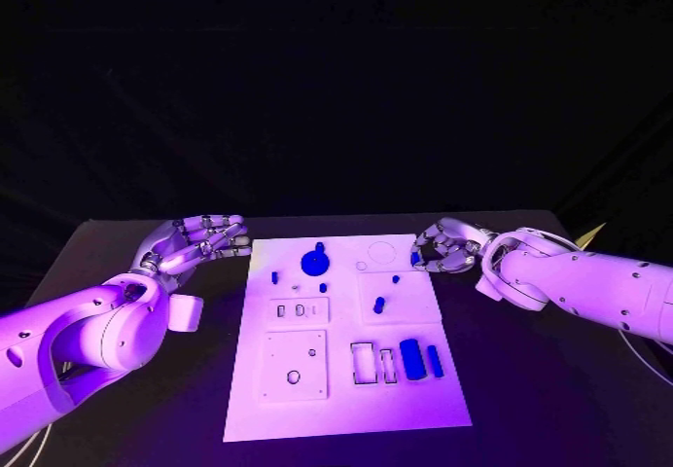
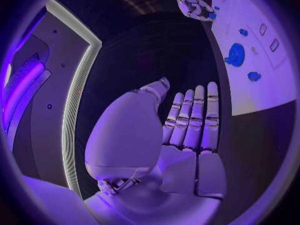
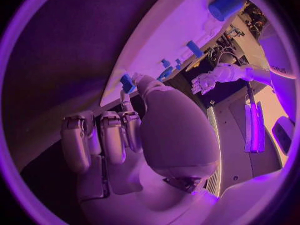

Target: Assemble the parts on the task board

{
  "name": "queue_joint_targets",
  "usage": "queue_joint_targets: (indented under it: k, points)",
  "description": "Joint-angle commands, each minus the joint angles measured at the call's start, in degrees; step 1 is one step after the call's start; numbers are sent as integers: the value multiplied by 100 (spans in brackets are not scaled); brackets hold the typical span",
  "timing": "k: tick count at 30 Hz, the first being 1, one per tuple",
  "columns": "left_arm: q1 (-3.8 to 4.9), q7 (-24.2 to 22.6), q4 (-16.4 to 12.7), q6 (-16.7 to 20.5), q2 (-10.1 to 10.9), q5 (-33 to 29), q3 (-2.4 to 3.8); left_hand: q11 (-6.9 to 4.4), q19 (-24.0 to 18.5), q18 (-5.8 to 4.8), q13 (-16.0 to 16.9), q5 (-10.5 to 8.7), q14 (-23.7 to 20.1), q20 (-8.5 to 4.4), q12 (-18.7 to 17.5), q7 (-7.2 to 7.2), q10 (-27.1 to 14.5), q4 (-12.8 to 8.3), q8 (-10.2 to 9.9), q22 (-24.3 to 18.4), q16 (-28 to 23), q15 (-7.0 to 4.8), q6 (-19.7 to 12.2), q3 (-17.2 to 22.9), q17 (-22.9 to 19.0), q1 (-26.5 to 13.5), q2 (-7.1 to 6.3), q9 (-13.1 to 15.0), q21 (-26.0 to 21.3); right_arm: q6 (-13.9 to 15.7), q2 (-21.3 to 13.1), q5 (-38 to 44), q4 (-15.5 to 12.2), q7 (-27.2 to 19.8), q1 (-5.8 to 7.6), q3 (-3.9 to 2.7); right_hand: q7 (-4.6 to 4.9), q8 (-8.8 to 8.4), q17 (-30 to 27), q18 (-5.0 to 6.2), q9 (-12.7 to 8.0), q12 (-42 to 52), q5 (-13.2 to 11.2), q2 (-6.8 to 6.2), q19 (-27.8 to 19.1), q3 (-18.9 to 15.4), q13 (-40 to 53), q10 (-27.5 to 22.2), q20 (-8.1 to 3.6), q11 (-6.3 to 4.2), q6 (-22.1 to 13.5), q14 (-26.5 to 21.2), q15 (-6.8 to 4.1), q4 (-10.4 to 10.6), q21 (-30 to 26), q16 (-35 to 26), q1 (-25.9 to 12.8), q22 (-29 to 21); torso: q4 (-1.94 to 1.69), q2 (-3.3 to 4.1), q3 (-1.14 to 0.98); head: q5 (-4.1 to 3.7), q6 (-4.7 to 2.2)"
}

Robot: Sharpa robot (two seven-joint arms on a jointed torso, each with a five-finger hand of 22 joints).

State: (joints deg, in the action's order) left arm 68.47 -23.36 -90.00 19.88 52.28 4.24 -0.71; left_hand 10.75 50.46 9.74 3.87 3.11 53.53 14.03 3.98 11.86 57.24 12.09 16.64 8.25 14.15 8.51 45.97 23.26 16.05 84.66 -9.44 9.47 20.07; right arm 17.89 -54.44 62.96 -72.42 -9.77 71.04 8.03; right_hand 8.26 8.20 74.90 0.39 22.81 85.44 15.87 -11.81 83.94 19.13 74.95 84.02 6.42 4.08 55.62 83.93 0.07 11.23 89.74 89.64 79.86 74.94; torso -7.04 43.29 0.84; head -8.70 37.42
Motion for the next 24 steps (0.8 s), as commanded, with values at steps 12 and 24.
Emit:
queue_joint_targets:
  k: [12,24]
  points:
    - [3,-41,-10,-120,2,21,3,13,-46,47,-8,-21,-21,12,-30,186,10,-16,-22,-5,-29,2,-27,22,6,-35,-13,-9,-18,338,78,115,26,188,-9,1,-86,156,1510,-39,43,94,4,137,606,344,1227,311,-124,-120,243,607,-110,-51,26,36,9,1506,-2,-4,3,5,30]
    - [3,-29,-3,-131,12,21,3,13,-46,47,-8,-21,-21,12,-30,186,10,-16,-22,-5,-29,2,-27,22,6,-35,-13,-9,-18,1099,7,146,-146,243,-8,-2,-191,437,1510,-39,182,222,-109,278,606,824,1326,422,-212,-220,462,607,-198,-311,26,36,10,1506,-10,-14,0,23,37]
